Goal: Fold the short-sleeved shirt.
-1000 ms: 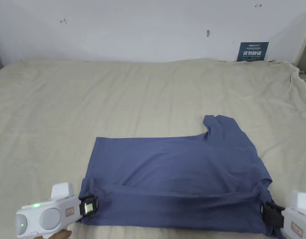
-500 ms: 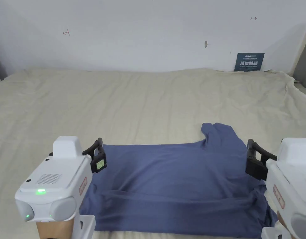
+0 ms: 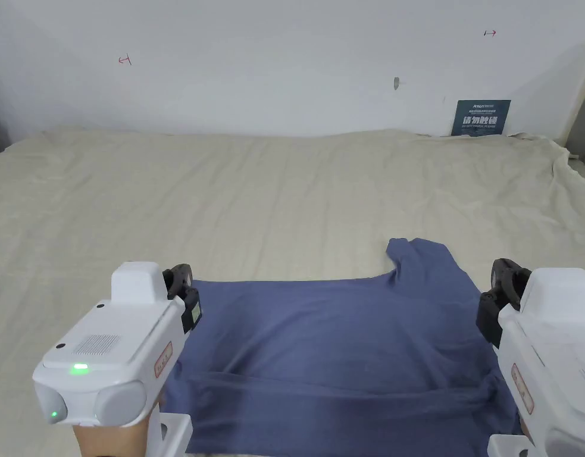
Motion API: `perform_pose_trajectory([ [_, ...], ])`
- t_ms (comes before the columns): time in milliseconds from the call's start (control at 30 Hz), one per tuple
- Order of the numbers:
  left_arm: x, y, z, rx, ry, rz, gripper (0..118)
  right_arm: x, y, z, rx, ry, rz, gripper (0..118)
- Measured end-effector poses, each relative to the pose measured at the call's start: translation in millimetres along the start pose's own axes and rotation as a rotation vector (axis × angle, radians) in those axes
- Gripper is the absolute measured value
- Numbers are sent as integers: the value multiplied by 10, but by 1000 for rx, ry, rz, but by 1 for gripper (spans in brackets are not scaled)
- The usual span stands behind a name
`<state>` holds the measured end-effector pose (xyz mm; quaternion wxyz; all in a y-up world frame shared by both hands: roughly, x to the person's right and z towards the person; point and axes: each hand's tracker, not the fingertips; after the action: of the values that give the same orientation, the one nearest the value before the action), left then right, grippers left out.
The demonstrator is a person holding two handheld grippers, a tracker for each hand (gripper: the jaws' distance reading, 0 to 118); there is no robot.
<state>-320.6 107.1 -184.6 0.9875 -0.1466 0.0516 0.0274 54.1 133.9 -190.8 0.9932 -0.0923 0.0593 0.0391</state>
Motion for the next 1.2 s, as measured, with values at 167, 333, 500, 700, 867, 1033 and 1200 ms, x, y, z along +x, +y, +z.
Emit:
perform_pose_trajectory([
  [167, -256, 104, -663, -159, -76, 91, 0, 54, -12, -339, -16, -2, 9, 0],
  [333, -571, 164, -1456, -266, -82, 157, 0, 70, -28, -765, -49, -3, 24, 0],
  [500, -809, 102, -2217, -415, -20, 163, 76, 47, -124, -1144, -89, -6, 22, 0],
  [700, -1028, -247, -2971, -612, 61, 76, 97, 54, -342, -1500, -148, -9, 18, 0],
  [867, -1087, -537, -3295, -696, 122, -13, 81, 94, -484, -1688, -187, -16, 18, 0],
  [1033, -1023, -710, -3441, -747, 104, -44, 54, 125, -584, -1753, -218, -31, 30, 0],
  [1200, -914, -726, -3464, -758, 80, -8, 7, 187, -602, -1814, -254, -32, 37, 0],
])
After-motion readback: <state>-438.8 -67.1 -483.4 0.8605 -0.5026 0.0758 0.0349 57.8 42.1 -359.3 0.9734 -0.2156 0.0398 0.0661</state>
